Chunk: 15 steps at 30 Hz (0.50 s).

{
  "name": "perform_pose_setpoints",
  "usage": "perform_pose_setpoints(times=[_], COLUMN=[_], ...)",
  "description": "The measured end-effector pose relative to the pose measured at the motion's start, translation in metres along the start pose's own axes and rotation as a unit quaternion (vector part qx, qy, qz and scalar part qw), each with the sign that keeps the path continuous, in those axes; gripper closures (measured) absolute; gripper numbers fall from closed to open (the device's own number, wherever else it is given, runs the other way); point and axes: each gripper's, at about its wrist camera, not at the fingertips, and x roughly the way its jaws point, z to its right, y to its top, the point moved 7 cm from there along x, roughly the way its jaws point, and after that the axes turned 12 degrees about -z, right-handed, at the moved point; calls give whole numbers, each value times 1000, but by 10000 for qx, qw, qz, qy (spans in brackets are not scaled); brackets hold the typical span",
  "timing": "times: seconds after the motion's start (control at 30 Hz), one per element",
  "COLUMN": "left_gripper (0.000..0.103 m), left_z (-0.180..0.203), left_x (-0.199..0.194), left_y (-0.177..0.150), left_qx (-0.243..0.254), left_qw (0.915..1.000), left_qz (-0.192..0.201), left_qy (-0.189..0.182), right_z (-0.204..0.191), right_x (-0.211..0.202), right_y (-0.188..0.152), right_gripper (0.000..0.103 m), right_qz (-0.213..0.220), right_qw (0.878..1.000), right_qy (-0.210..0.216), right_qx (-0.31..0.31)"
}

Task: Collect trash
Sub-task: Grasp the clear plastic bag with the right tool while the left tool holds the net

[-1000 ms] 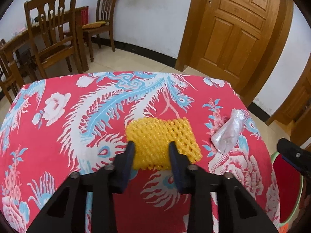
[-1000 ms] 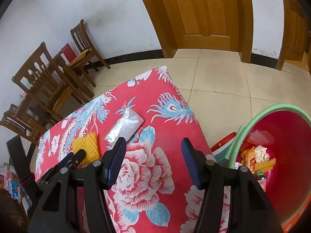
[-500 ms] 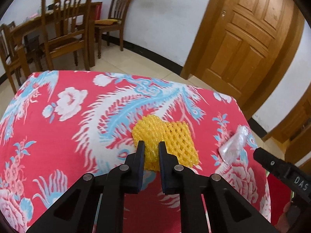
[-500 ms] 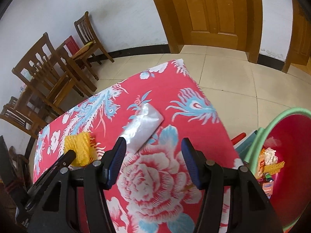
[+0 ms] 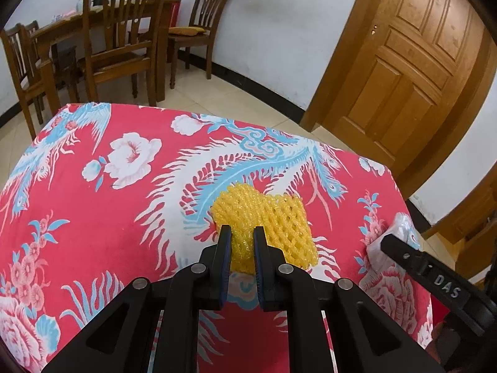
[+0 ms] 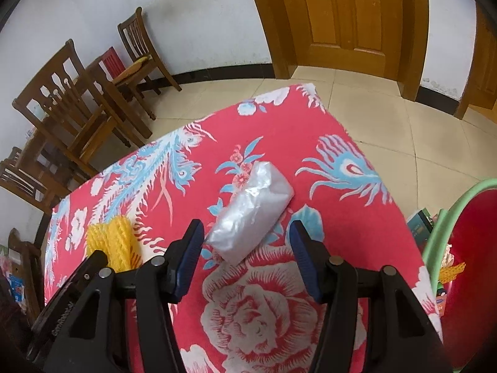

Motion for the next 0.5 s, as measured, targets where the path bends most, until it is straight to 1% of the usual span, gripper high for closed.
perform_pose_setpoints(times=[0.07, 0.23, 0.5], left_gripper=[90, 90, 90], left_z=[0, 3, 13], left_x=[0, -2, -11], left_y=[0, 0, 0], left_qx=[16, 51, 171], left_qw=[10000, 10000, 9997], left_qz=[1, 22, 127], left_qy=[-11, -39, -99], right_z=[1, 2, 12], right_x=[4, -1, -28], right_y=[-2, -6, -17], right_gripper=[61, 66, 67], right_qz=[-63, -26, 139], right_qw=[10000, 9999, 9996], right_qy=[50, 73, 208], right_qx=[-4, -67, -96])
